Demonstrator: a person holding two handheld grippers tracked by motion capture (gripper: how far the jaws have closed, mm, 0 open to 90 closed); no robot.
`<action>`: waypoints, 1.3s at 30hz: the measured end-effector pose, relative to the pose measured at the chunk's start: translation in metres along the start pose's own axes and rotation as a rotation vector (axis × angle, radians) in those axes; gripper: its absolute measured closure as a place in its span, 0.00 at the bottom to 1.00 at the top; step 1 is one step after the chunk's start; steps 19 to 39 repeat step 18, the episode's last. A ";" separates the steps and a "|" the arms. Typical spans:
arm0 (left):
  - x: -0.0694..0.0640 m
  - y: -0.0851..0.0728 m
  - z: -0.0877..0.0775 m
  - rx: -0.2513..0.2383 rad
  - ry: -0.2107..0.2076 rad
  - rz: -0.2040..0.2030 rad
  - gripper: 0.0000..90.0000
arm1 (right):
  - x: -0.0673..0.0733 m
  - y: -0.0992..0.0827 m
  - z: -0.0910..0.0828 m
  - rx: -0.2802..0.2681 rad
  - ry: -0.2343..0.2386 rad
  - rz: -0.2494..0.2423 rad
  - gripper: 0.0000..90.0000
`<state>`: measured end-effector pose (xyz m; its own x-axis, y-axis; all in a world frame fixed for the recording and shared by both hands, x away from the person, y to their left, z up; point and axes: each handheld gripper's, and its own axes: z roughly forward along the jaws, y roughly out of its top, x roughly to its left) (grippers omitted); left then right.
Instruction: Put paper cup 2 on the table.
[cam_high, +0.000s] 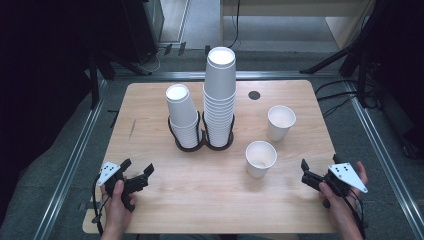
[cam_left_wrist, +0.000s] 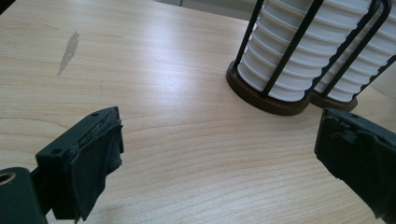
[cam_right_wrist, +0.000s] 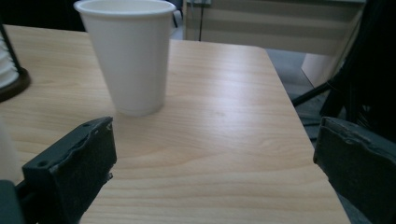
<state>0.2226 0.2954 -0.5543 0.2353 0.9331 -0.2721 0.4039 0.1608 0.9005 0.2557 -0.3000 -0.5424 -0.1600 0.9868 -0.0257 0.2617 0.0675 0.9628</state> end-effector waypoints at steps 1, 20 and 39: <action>0.000 0.000 0.000 0.005 -0.001 -0.003 0.02 | -0.003 -0.001 0.001 0.006 -0.013 0.009 0.00; 0.000 0.000 0.004 0.032 0.003 -0.003 0.02 | -0.022 -0.006 0.004 0.032 -0.084 0.092 0.00; 0.000 0.000 0.004 0.032 0.003 -0.003 0.02 | -0.022 -0.006 0.004 0.032 -0.084 0.092 0.00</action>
